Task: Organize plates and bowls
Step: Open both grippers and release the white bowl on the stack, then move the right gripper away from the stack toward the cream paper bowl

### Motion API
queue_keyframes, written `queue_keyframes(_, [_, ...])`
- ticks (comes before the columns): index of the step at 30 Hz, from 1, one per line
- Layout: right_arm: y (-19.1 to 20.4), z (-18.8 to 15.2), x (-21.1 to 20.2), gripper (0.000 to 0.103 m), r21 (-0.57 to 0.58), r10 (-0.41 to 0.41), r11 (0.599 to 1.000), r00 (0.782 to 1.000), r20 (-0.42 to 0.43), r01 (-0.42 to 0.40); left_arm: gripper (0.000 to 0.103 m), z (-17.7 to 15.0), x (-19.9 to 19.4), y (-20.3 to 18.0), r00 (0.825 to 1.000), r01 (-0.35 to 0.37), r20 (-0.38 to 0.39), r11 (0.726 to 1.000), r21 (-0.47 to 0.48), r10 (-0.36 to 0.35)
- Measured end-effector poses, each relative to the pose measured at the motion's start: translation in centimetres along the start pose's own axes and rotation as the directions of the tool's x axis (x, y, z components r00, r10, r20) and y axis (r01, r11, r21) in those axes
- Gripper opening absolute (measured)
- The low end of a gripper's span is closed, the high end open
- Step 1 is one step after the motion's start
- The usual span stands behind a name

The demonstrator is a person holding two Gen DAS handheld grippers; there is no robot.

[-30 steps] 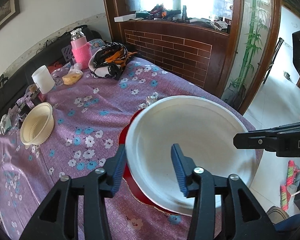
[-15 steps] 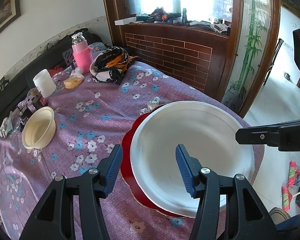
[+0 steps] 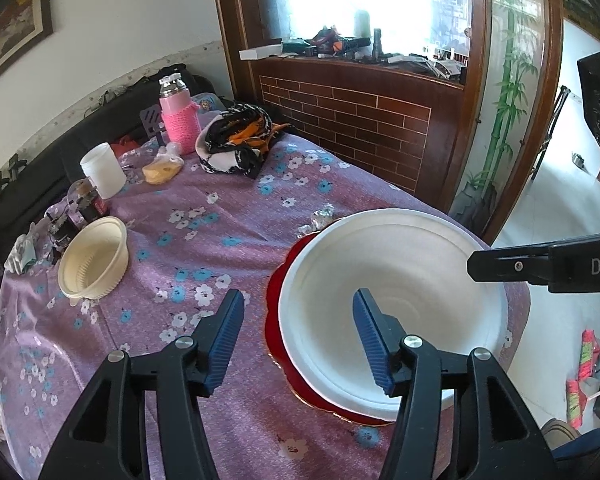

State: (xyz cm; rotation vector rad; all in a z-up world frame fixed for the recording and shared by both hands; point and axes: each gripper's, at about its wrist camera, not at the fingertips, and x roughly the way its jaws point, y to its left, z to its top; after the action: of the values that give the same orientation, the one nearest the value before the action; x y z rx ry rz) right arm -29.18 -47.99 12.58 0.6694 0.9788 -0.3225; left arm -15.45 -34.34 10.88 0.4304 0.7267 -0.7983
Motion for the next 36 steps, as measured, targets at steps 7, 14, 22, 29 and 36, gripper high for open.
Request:
queue_keyframes(7, [1.5,0.1,-0.1,0.034,-0.028,-0.003,1.0,1.0,0.009,0.003,0.056,-0.2,-0.9,1.2,1.0,-0.009,0.019,1.0,-0.023,0.01])
queue_keyframes(14, [2.9,0.0,0.0,0.035,-0.051,-0.005,0.999,1.0,0.013,0.005,0.056,-0.5,-1.5,2.0,0.999,0.0,0.032,0.999,-0.033,0.001])
queue_keyframes(22, [2.7,-0.1,0.0,0.037,-0.029,-0.031,0.999,0.999,0.017,0.031,0.058,-0.6,-1.9,1.8,0.999,0.021,0.045,0.999,-0.024,-0.02])
queue_keyframes(29, [1.0,-0.1,-0.8,0.037,0.025,-0.062,0.998,0.997,0.038,0.061,0.058,-0.5,-1.7,1.4,0.999,0.027,0.043,0.999,-0.027,-0.026])
queue_keyframes(36, [0.0,0.1,-2.1,0.037,0.059,-0.096,0.994,0.992,0.081,0.092,0.058,-0.5,-1.8,1.3,0.999,0.028,0.046,0.999,-0.031,-0.026])
